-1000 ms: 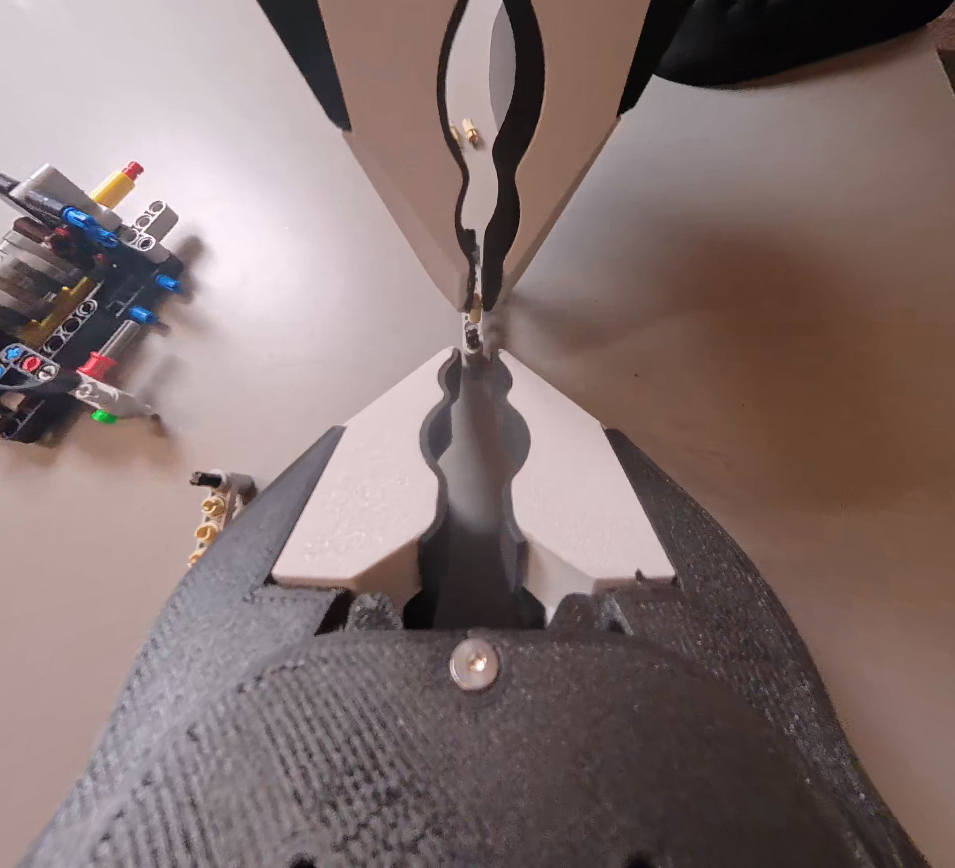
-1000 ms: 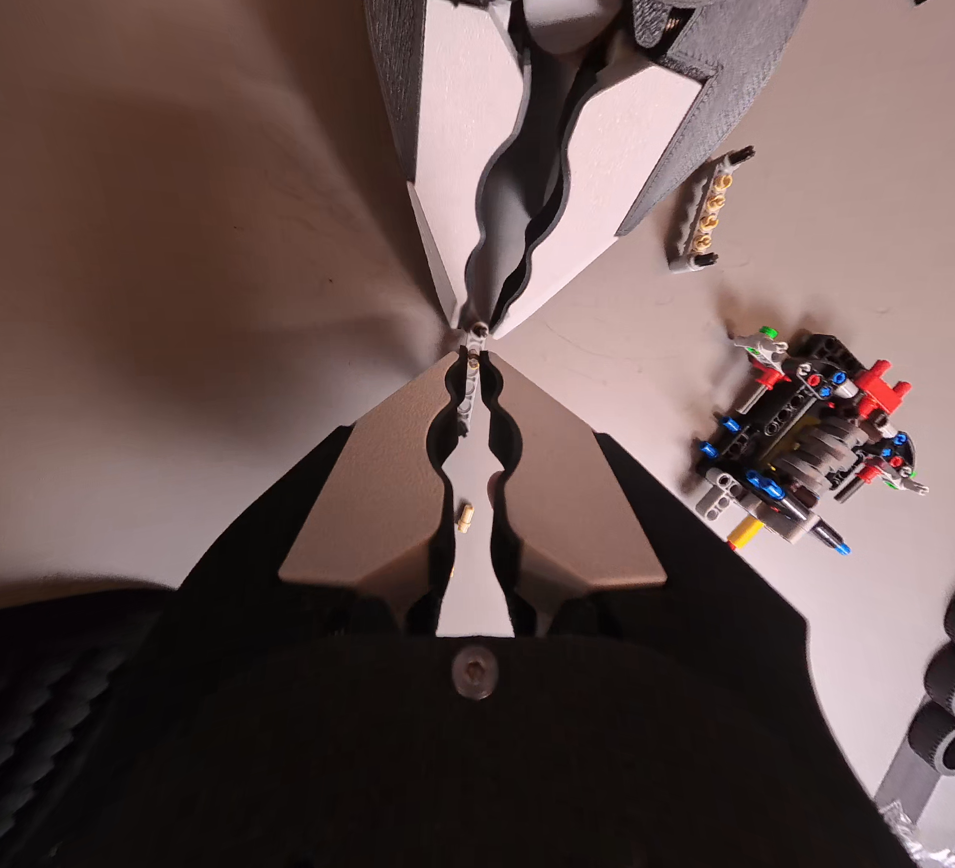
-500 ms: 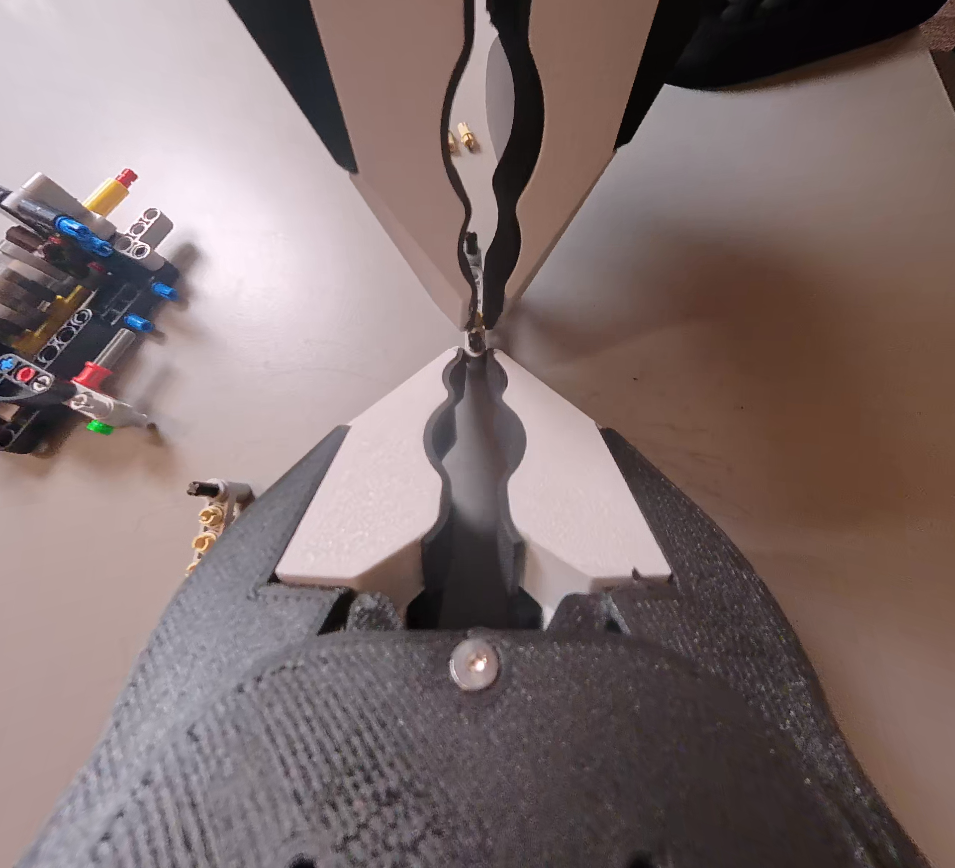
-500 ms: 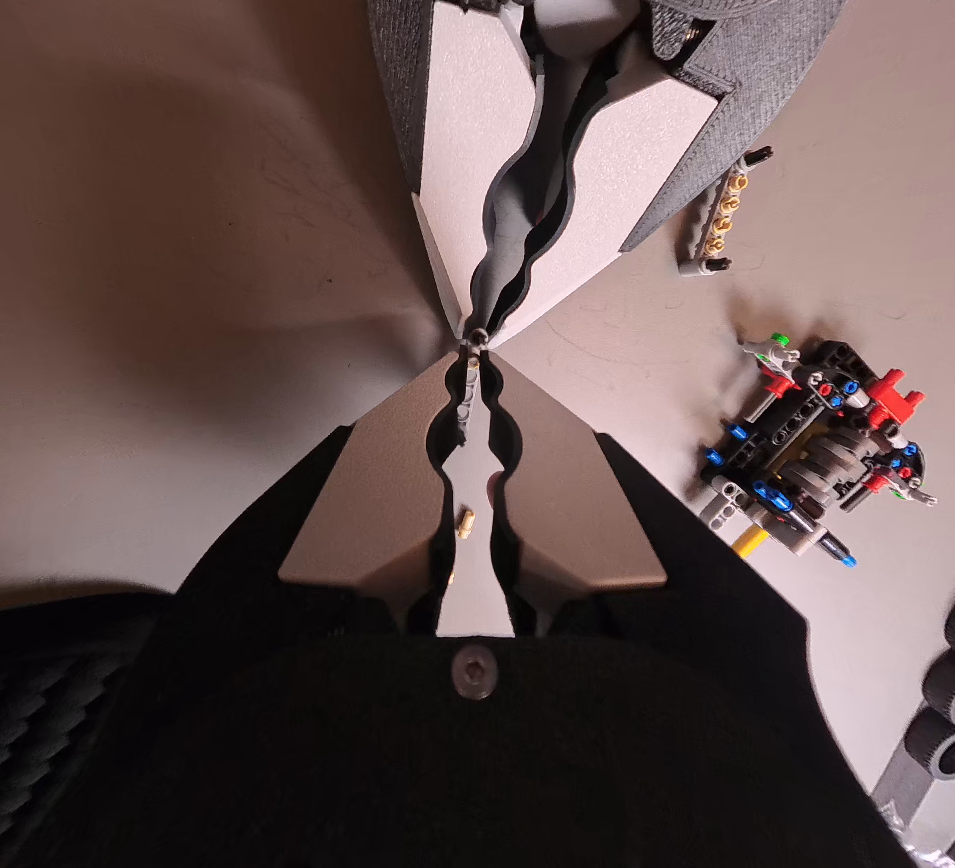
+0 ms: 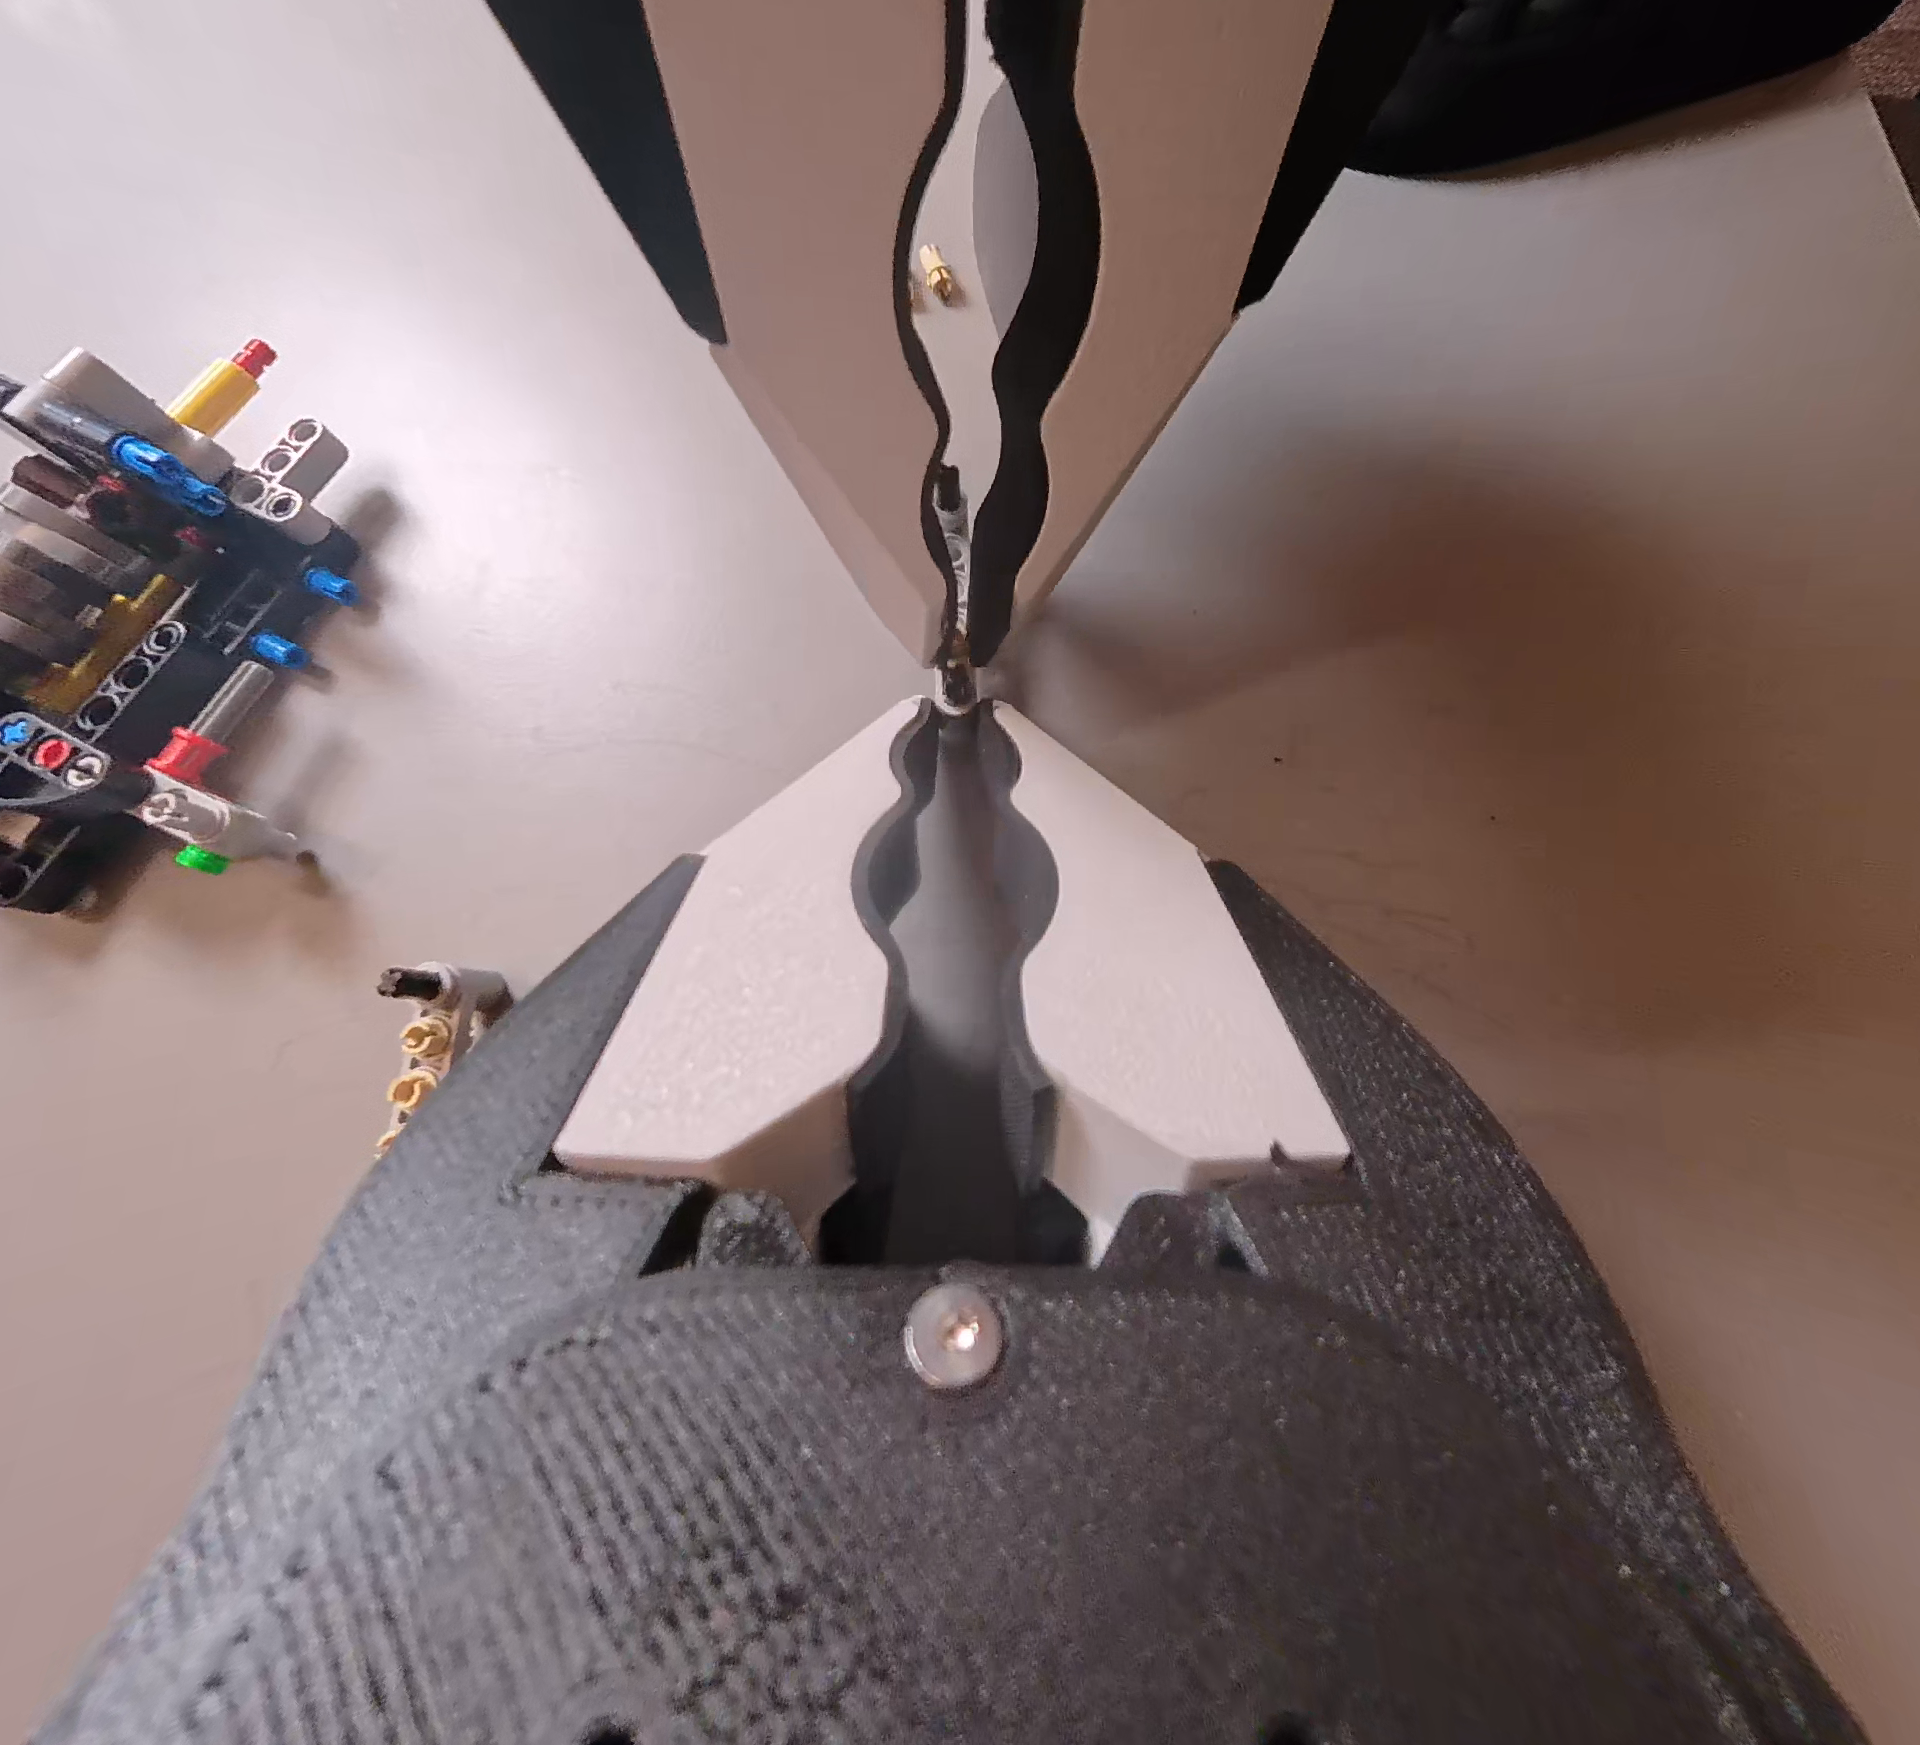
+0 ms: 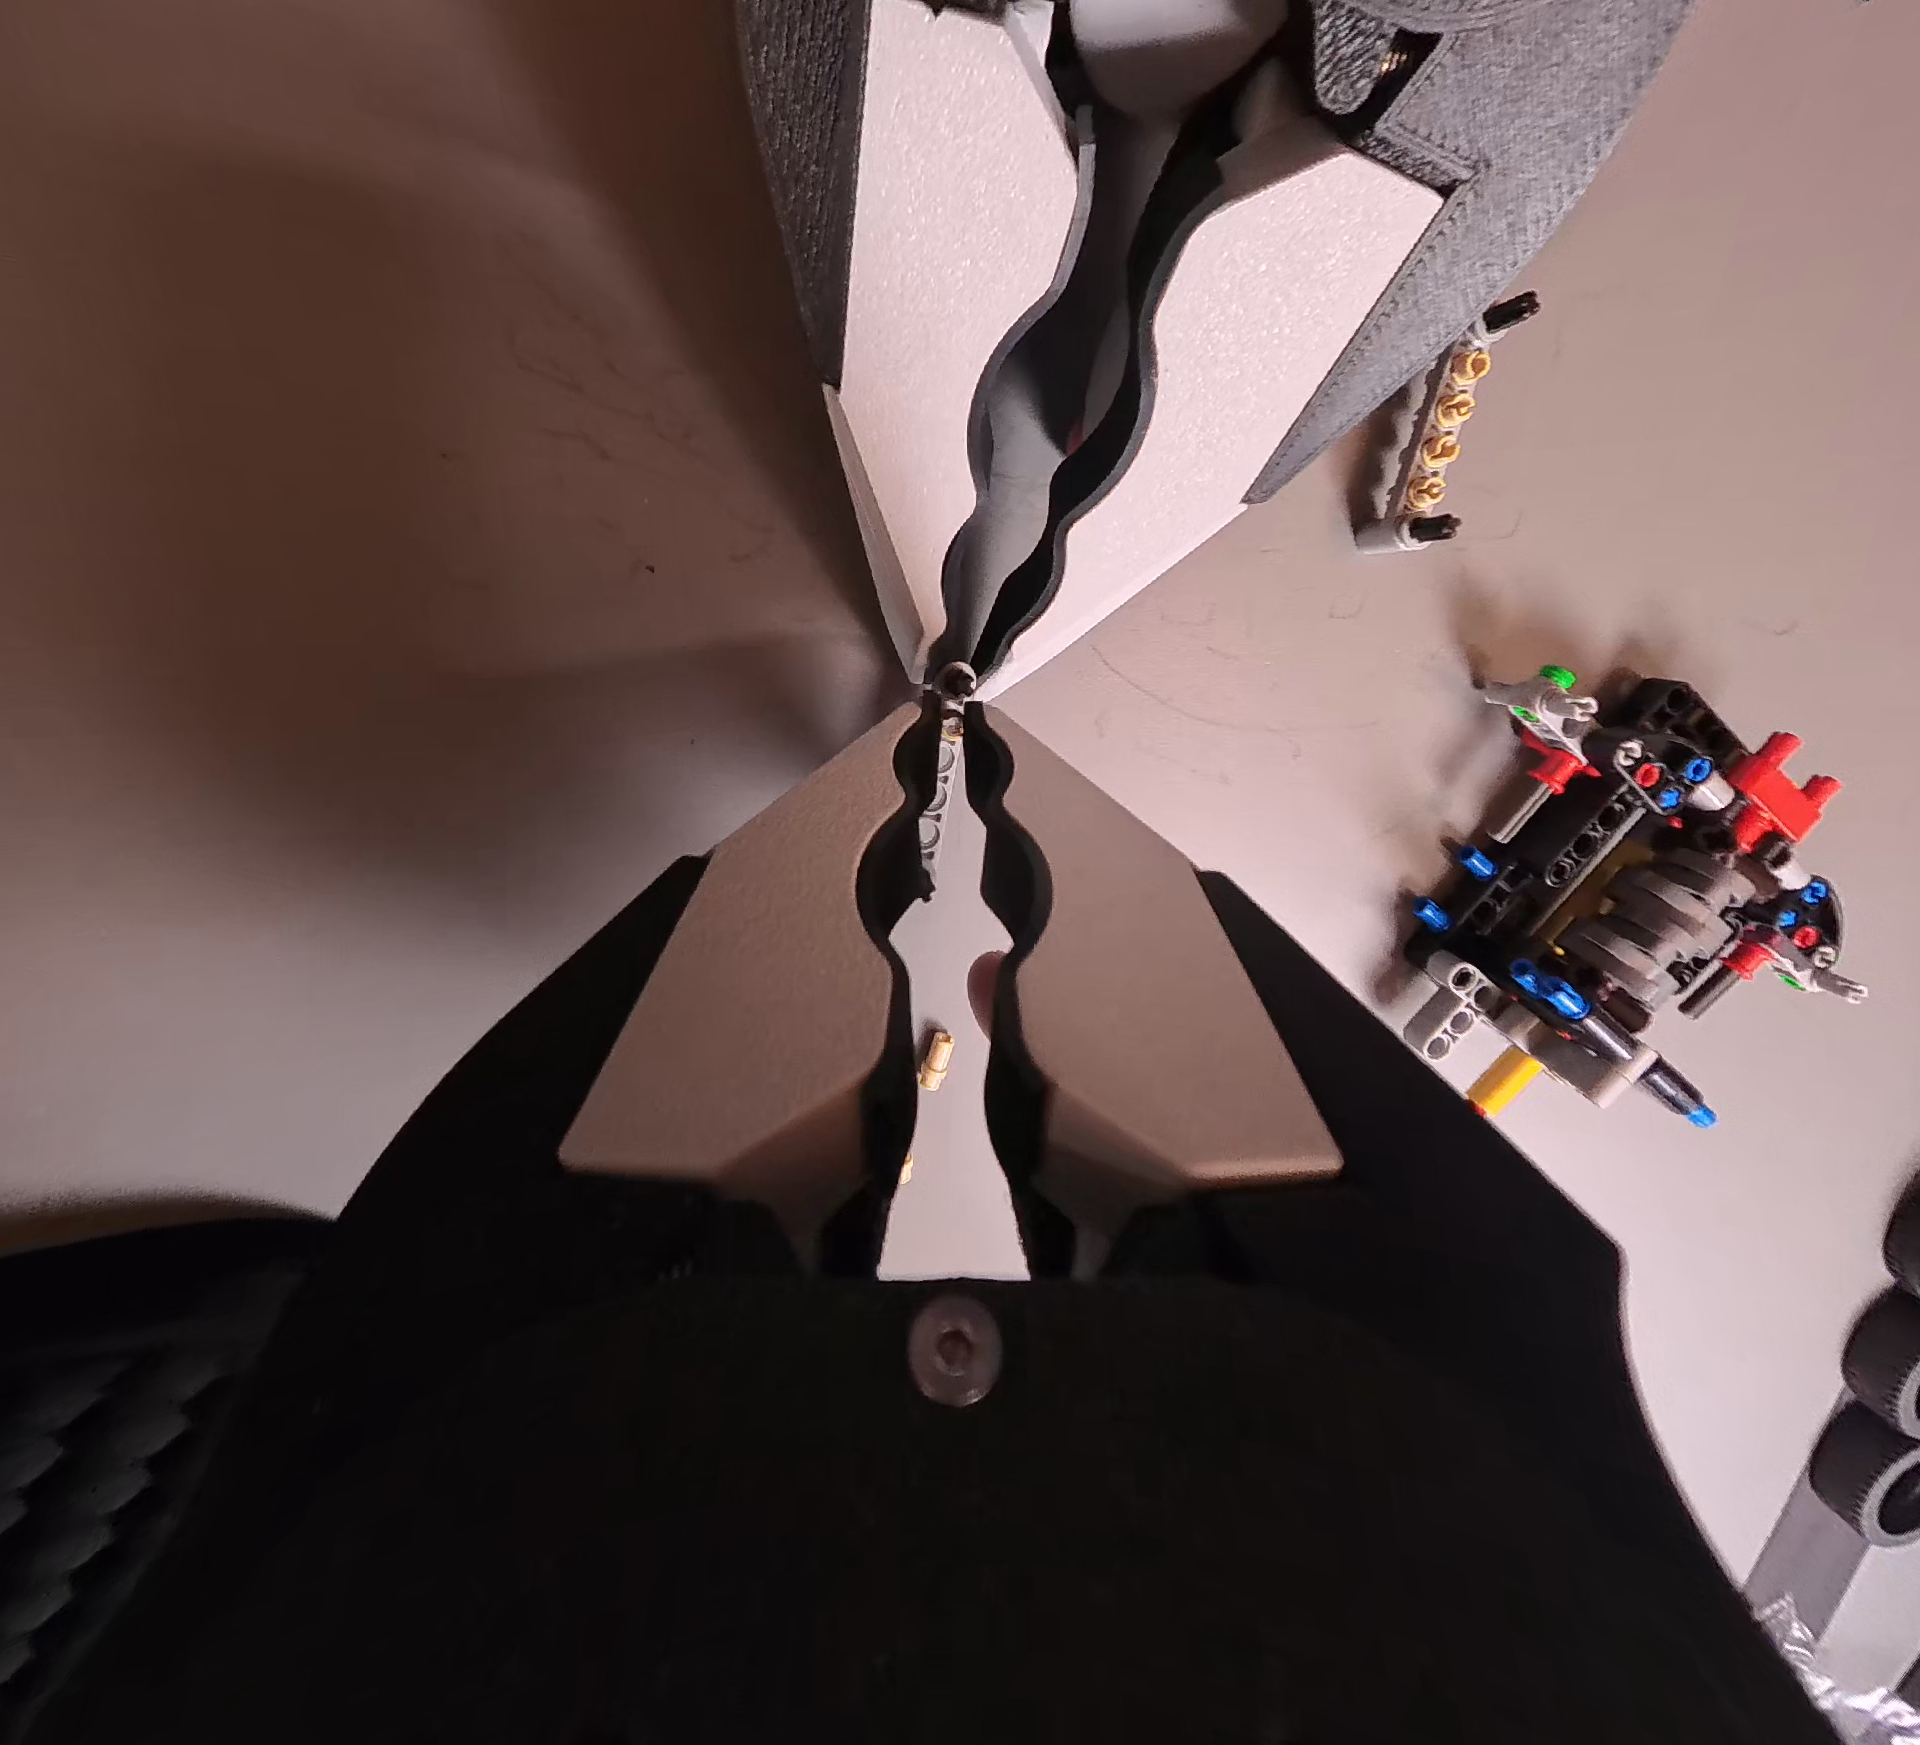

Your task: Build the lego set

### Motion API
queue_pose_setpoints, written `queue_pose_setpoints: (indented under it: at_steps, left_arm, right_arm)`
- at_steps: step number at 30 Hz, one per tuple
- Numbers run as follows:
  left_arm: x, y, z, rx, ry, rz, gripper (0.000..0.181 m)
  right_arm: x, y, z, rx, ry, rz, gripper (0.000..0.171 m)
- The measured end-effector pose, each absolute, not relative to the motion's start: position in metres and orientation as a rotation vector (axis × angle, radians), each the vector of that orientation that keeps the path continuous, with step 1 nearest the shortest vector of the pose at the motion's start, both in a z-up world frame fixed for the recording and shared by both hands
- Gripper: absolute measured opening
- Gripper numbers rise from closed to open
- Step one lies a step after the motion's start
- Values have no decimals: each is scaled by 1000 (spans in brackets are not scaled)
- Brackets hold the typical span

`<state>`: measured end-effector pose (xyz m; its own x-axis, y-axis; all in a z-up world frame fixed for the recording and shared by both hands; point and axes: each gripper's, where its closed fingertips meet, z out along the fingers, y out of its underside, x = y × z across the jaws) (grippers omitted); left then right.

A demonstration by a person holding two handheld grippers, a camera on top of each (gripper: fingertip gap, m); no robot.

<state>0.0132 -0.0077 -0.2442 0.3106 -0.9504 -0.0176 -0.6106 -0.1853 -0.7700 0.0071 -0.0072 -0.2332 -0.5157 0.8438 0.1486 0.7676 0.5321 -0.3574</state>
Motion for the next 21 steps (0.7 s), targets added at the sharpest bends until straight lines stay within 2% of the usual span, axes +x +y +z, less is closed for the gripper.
queue_pose_setpoints:
  at_steps: [11,21]
  left_arm:
    - [14,-8,-244,-1885,1392,-621,6]
    - [12,-8,-244,-1887,1392,-629,6]
  right_arm:
    - [5,-8,-234,-1354,-2372,449,3]
    - [4,-7,-230,-1413,-2130,714,2]
